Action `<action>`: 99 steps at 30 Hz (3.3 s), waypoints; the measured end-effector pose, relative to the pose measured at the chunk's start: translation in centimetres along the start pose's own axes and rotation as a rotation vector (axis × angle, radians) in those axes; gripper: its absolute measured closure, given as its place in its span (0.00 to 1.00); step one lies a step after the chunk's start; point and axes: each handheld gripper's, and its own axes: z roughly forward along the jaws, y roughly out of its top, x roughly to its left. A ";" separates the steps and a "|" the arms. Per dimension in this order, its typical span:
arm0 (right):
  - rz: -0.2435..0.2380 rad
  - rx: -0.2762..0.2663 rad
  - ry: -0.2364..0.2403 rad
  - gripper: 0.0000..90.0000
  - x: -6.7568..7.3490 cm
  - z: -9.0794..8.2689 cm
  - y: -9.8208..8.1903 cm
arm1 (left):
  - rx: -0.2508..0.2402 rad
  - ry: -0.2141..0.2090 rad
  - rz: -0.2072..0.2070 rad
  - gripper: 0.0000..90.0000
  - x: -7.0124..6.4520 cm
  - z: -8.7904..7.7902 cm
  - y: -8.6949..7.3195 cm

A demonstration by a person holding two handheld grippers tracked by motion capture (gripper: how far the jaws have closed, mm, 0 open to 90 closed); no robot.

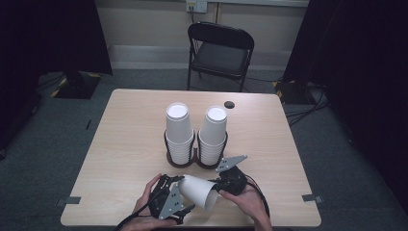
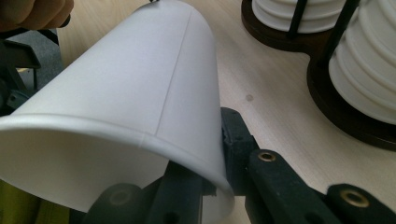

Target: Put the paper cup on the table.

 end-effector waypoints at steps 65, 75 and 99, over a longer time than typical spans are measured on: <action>0.140 -0.082 0.045 0.88 0.1 1.3 2.0 | -0.048 0.031 -0.068 0.10 0.5 3.0 2.2; 0.154 -0.201 0.008 0.79 0.1 0.0 1.3 | -0.080 0.043 -0.189 0.10 1.4 2.9 1.6; 0.190 -0.500 -0.175 0.46 -0.2 -2.8 -1.4 | -0.204 0.104 -0.450 0.10 4.0 0.8 -1.1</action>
